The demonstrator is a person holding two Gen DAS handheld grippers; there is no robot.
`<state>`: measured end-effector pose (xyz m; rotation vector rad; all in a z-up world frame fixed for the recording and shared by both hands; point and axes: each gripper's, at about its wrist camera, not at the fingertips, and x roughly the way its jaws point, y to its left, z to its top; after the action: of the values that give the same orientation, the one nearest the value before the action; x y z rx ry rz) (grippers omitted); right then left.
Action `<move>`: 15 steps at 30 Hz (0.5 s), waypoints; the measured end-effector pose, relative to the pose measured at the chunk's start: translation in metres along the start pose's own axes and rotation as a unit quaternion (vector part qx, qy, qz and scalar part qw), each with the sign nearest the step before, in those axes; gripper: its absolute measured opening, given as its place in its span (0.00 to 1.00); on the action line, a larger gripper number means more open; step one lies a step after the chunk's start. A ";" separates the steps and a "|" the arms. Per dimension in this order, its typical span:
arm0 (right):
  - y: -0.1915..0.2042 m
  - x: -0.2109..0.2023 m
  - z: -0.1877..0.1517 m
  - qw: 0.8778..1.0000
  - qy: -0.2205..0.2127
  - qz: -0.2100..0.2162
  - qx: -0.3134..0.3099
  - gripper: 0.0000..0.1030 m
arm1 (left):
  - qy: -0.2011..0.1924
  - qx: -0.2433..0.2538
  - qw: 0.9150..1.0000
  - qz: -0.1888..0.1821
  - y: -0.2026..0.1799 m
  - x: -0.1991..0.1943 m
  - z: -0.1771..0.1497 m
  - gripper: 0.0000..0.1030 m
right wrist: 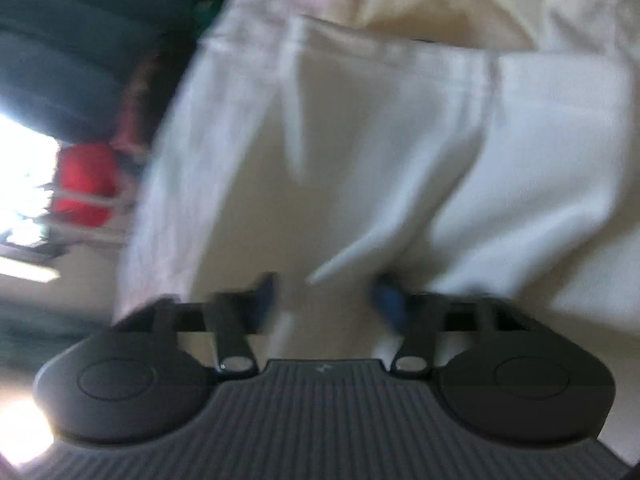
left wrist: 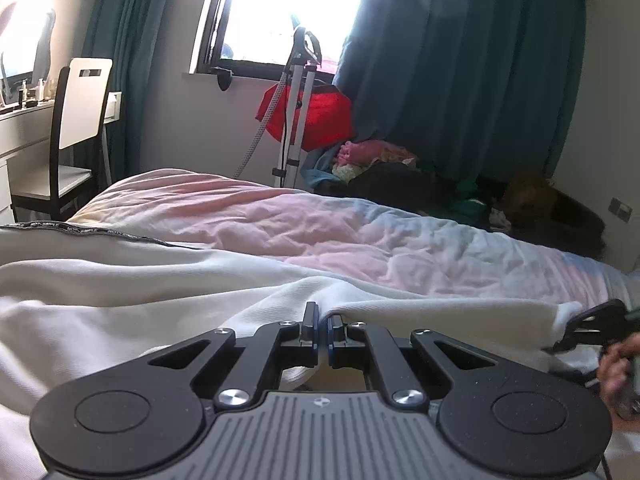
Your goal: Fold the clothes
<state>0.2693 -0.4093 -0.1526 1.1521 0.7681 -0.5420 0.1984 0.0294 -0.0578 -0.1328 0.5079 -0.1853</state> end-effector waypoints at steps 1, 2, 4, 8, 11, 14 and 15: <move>0.010 -0.002 0.000 1.000 -0.011 -0.009 -0.011 0.22 | 0.001 -0.001 1.000 -0.002 0.000 0.000 -0.001 0.04; 0.020 -0.004 0.001 0.999 -0.023 -0.016 -0.023 0.19 | 0.001 -0.002 1.000 -0.004 0.001 0.000 -0.001 0.04; 0.041 -0.016 0.002 0.997 -0.047 -0.004 -0.056 0.12 | 0.001 -0.004 1.000 -0.008 0.002 -0.001 -0.002 0.04; 0.088 -0.062 0.014 0.985 -0.102 0.088 -0.109 0.11 | -0.012 -0.025 0.999 -0.025 0.008 -0.007 0.002 0.04; 0.103 -0.106 0.017 0.954 -0.161 0.190 -0.165 0.11 | -0.025 -0.028 0.999 -0.035 0.008 -0.011 0.004 0.04; 0.082 -0.113 0.015 0.942 -0.187 0.198 -0.199 0.11 | -0.016 -0.013 0.999 -0.039 0.003 -0.012 0.001 0.04; 0.067 -0.105 0.015 0.947 -0.180 0.178 -0.200 0.11 | -0.010 -0.006 0.999 -0.040 0.000 -0.011 0.000 0.04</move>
<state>0.2552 -0.4017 -0.0280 0.7566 0.3194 -0.2622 0.1890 0.0322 -0.0529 -0.1672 0.4843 -0.2587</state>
